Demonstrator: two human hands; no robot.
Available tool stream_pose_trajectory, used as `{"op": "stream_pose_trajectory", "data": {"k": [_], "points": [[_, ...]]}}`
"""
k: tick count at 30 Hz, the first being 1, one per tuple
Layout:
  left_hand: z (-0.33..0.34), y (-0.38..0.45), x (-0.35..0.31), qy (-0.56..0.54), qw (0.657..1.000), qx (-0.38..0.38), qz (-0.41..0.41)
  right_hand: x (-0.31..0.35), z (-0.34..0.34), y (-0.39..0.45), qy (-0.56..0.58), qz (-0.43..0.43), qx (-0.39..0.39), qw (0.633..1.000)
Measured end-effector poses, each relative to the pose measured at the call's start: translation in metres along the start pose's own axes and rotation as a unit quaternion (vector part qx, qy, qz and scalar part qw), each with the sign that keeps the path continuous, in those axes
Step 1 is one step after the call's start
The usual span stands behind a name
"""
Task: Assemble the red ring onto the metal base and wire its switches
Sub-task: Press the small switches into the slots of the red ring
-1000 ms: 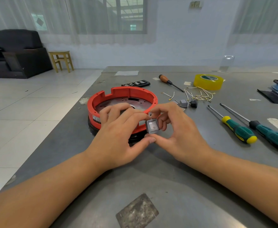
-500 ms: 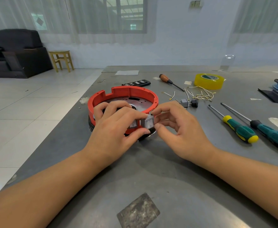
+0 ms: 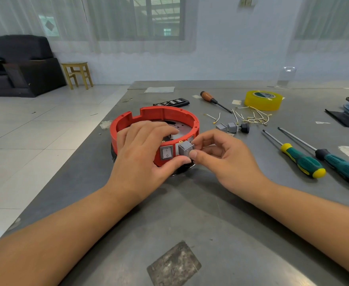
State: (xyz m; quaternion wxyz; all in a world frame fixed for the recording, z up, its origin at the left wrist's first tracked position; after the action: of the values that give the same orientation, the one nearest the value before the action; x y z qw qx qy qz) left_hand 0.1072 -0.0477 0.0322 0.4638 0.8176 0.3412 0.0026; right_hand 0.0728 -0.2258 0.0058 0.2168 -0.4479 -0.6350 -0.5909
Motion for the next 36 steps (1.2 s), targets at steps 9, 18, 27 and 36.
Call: {"op": "stream_pose_trajectory", "data": {"k": [9,18,27,36], "points": [[0.010,0.002,0.013,0.040,0.994,0.054,-0.083,-0.001,0.005,0.000,-0.009,0.020,0.007,1.000],[0.013,0.002,0.017,0.040,0.992,0.073,-0.090,-0.006,0.005,0.000,-0.040,0.025,0.019,0.999],[0.013,0.003,0.015,0.025,0.994,0.051,-0.092,-0.009,0.005,0.007,-0.048,0.020,0.010,0.999],[0.013,0.003,0.016,0.008,0.994,0.042,-0.103,-0.012,0.007,0.010,-0.048,0.029,-0.002,0.998]]}}
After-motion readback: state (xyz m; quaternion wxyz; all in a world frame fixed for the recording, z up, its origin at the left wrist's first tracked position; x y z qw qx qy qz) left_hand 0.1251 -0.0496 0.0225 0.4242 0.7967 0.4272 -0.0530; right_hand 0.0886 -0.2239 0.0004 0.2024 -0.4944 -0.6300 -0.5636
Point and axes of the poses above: each hand's wrist, its own y-axis towards the middle knuckle, its own z-axis out of the palm, x = y × z, the point moved 8 cm from there along y, towards the middle knuckle, and after that the axes turned 9 degrees about -z, right-handed, at the moved point
